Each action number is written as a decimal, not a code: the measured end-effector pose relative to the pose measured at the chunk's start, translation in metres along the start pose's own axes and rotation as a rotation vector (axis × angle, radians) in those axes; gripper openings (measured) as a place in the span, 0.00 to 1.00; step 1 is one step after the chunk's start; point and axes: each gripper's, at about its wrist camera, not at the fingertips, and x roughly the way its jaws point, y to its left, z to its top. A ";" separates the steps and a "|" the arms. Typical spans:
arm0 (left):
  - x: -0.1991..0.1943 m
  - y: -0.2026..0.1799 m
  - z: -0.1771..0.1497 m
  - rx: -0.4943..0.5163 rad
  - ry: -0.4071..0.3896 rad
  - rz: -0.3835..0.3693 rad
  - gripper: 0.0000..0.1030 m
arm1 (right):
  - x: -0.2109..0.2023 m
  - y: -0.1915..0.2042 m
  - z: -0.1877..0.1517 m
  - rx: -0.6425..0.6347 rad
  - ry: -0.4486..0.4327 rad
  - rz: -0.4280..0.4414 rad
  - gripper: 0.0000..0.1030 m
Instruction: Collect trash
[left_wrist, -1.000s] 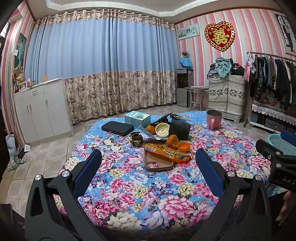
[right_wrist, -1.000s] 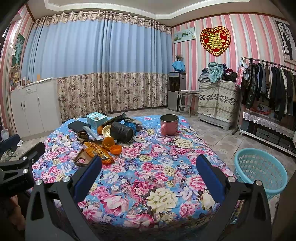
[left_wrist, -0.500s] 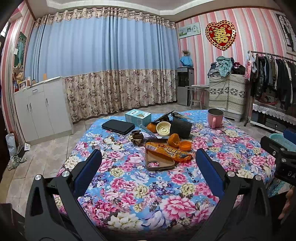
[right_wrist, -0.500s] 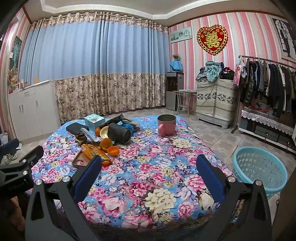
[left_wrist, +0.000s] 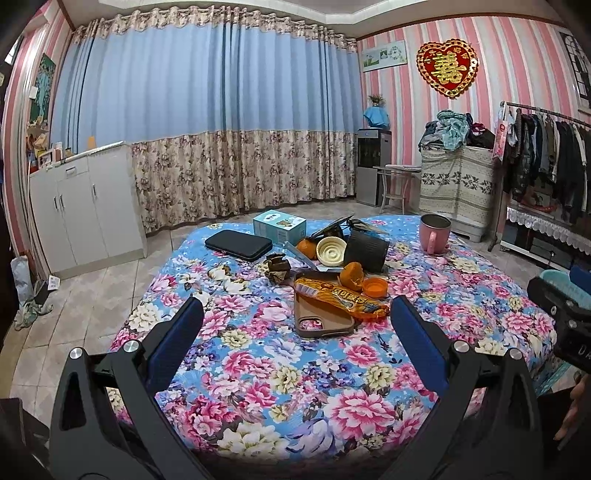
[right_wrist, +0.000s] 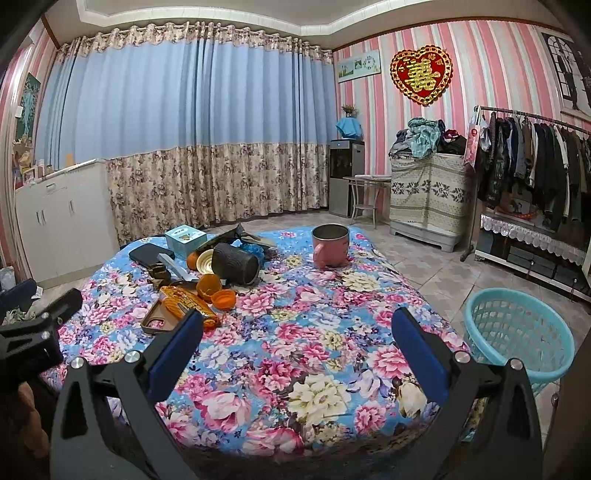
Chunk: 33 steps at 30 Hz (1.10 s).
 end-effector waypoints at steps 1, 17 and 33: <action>0.002 0.002 0.002 -0.004 0.007 0.001 0.95 | 0.001 0.000 0.000 0.001 0.003 -0.002 0.96; 0.051 0.045 0.062 0.060 -0.056 0.065 0.95 | 0.090 0.044 0.028 -0.010 0.142 0.126 0.96; 0.107 0.107 0.043 -0.102 0.101 0.082 0.95 | 0.200 0.107 -0.012 -0.183 0.373 0.179 0.95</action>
